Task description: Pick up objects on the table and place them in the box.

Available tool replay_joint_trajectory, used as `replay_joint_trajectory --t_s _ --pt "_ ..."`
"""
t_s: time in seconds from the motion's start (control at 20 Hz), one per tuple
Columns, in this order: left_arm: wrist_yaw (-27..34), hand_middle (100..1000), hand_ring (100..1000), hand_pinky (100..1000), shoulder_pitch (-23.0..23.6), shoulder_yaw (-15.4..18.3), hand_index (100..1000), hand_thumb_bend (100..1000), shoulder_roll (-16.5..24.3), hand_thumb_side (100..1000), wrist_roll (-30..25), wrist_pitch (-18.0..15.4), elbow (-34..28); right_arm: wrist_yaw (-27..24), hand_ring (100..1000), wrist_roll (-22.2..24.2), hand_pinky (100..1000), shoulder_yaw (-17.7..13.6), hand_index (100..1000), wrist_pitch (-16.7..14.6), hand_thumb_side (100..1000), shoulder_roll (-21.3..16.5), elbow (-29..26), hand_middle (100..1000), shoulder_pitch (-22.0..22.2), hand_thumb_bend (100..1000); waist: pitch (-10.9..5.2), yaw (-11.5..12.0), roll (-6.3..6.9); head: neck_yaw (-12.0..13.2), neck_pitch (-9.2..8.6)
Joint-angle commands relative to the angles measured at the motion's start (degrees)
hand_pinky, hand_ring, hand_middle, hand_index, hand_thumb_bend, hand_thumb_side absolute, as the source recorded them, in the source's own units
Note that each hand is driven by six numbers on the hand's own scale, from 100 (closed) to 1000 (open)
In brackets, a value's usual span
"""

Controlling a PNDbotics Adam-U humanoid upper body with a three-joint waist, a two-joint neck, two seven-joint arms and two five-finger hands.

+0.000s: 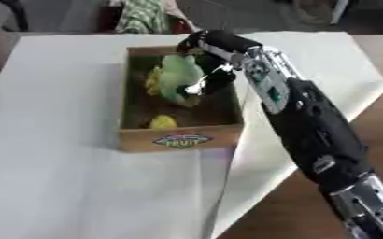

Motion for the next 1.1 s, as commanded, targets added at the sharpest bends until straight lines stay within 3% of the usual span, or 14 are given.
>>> replay_joint_trajectory --t_s 0.05,0.35,0.4,0.75,0.8,0.9,1.1 --pt "-0.02 549 474 639 -0.05 0.83 717 754 0.98 543 0.52 0.02 -1.17 -1.55 885 -0.44 865 -1.30 897 0.55 524 -3.47 -3.56 787 -0.22 494 -1.30 -0.28 0.05 0.61 0.22" --pt "-0.03 549 474 639 0.79 1.56 716 754 1.26 542 1.25 0.16 -1.21 -6.73 883 -3.43 861 -3.44 887 2.01 491 -8.59 -11.00 780 3.55 483 -1.24 -1.15 -0.24 1.58 0.39" --pt "-0.06 548 473 638 1.01 1.81 715 754 1.29 541 1.49 0.19 -1.20 -7.62 879 -4.10 852 -3.93 872 2.29 410 -9.55 -12.37 771 4.45 467 -1.21 -1.29 -0.25 1.94 0.37" --pt "-0.01 548 473 638 1.42 2.15 715 754 1.32 541 2.12 0.21 -1.23 -13.67 879 -5.05 852 -4.34 872 5.43 410 -12.57 -18.27 771 7.15 467 -1.16 -1.32 -0.30 2.31 0.36" --pt "-0.10 536 464 629 1.65 2.37 704 743 1.37 529 2.26 0.31 -1.16 -14.18 838 -4.99 796 -4.55 794 5.82 303 -12.87 -18.48 707 7.39 416 -1.02 -1.54 -0.38 2.82 0.30" --pt "-0.13 534 462 627 2.84 4.22 700 737 1.55 524 3.54 0.39 -1.32 -15.73 828 -6.13 787 -6.61 780 7.28 302 -14.97 -20.23 693 9.49 385 -0.75 -3.09 -0.29 4.41 0.12" --pt "0.96 531 460 624 3.69 4.93 695 739 1.79 520 6.43 0.01 -1.37 -19.32 816 -9.60 769 -12.32 762 10.84 299 -16.87 -25.71 673 15.20 370 -0.47 -3.91 -0.40 5.11 0.21"
